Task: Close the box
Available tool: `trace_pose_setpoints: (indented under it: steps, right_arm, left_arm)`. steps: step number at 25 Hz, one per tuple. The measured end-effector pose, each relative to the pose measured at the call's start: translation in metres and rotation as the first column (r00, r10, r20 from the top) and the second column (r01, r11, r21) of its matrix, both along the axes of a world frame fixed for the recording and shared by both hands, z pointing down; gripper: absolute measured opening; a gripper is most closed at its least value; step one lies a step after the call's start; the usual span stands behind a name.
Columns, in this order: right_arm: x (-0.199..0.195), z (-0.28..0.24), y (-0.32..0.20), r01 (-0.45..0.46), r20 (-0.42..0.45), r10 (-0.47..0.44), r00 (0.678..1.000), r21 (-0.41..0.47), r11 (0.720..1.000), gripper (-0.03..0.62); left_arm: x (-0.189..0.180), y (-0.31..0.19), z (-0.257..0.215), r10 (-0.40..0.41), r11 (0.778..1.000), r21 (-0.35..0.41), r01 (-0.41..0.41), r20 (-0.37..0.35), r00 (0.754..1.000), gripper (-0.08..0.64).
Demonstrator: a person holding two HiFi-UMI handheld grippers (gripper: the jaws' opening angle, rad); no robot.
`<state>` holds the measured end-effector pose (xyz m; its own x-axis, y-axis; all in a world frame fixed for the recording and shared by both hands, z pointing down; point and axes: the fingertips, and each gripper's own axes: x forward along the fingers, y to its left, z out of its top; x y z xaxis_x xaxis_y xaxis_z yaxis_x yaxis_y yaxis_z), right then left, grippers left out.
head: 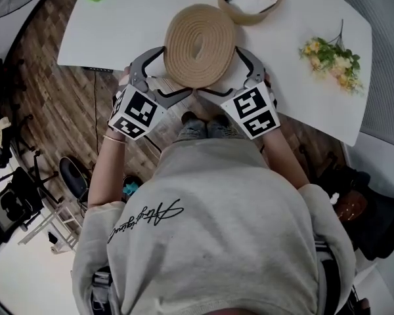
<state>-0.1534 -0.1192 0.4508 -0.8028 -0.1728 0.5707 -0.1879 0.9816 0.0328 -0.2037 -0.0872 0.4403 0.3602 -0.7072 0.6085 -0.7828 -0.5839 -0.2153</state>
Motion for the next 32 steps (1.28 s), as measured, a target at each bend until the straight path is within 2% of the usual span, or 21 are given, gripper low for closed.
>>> trace_pose_setpoints:
  steps: [9,17,21,27,32]
  right_arm:
    - [0.014,-0.026,-0.010,0.025,0.032,-0.026,0.999,0.036,0.999,0.591]
    - [0.031,-0.041,-0.021,0.015,0.045,-0.017,0.999,0.055,0.998,0.591]
    - [0.037,-0.044,-0.031,-0.018,0.051,0.015,0.999,0.053,0.998,0.591]
    - [0.039,-0.044,-0.053,-0.093,0.049,0.090,0.995,0.064,0.994,0.591]
    - [0.032,-0.044,-0.075,-0.197,0.055,0.193,0.980,0.068,0.978,0.591]
  left_arm:
    - [0.015,-0.008,-0.027,-0.026,0.999,0.042,0.025,0.017,1.000,0.492]
    - [0.034,-0.020,-0.043,-0.006,0.997,0.076,0.005,0.014,1.000,0.492]
    - [0.039,-0.032,-0.047,0.030,0.995,0.096,-0.033,0.025,0.999,0.491]
    - [0.039,-0.057,-0.045,0.107,0.988,0.109,-0.107,0.001,0.994,0.491]
    - [0.030,-0.084,-0.046,0.211,0.970,0.119,-0.210,0.002,0.977,0.489]
